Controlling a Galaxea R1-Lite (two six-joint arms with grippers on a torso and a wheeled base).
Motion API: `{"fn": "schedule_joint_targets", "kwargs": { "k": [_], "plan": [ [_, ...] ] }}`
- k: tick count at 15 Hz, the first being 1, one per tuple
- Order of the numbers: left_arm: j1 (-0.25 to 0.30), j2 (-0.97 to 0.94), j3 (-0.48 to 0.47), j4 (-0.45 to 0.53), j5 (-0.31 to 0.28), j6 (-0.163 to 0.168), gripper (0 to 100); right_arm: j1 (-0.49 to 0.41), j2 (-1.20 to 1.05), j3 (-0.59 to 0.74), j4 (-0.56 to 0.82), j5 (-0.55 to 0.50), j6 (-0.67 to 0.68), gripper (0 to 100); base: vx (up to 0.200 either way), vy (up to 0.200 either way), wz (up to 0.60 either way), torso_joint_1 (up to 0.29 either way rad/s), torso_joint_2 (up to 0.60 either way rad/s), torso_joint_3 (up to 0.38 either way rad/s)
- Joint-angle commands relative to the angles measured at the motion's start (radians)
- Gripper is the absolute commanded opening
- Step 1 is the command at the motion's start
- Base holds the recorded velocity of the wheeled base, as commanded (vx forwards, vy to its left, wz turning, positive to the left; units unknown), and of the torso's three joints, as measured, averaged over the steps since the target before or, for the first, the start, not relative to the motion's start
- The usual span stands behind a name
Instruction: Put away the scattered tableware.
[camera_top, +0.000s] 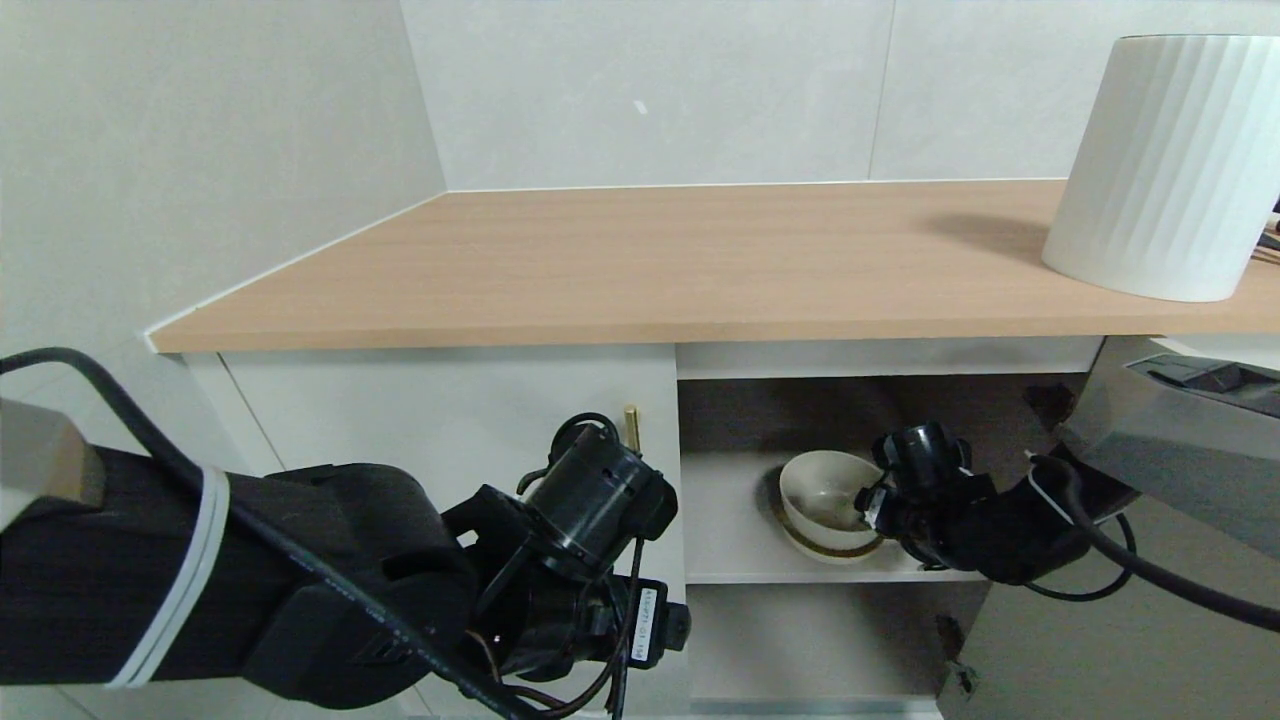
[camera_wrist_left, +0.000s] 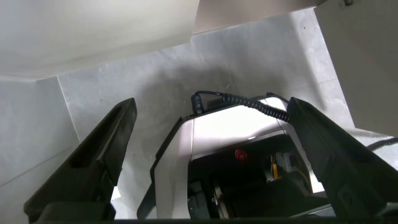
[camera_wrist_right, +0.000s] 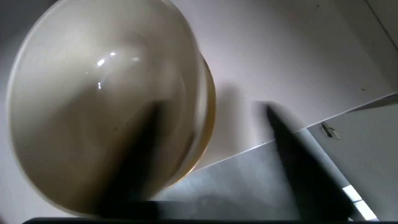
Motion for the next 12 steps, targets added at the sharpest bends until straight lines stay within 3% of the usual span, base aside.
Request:
{"fn": "schedule_joint_targets", "kwargs": {
  "k": [1, 4, 8, 10, 12],
  "plan": [
    [0.000, -0.001, 0.000, 0.000, 0.001, 0.000, 100, 0.000, -0.006, 0.001, -0.001, 0.002, 0.000, 100, 0.000, 0.000, 0.00, 0.000, 0.00, 0.000],
    [0.003, -0.015, 0.000, 0.000, 0.001, 0.000, 100, 0.003, -0.021, 0.018, 0.001, 0.006, 0.000, 100, 0.000, 0.000, 0.00, 0.000, 0.00, 0.000],
    [0.044, -0.110, 0.005, 0.008, 0.001, 0.003, 100, 0.014, -0.184, 0.135, 0.013, 0.088, -0.072, 100, 0.000, 0.000, 0.00, 0.000, 0.00, 0.000],
    [0.081, -0.199, 0.038, 0.014, -0.001, 0.012, 100, 0.031, -0.372, 0.207, 0.130, 0.172, -0.150, 100, 0.000, 0.000, 0.00, 0.000, 0.00, 0.000],
    [0.112, -0.286, 0.072, 0.015, -0.001, 0.027, 100, 0.072, -0.543, 0.211, 0.331, 0.221, -0.178, 100, 0.000, 0.000, 0.00, 0.000, 0.00, 0.000]
  ]
}}
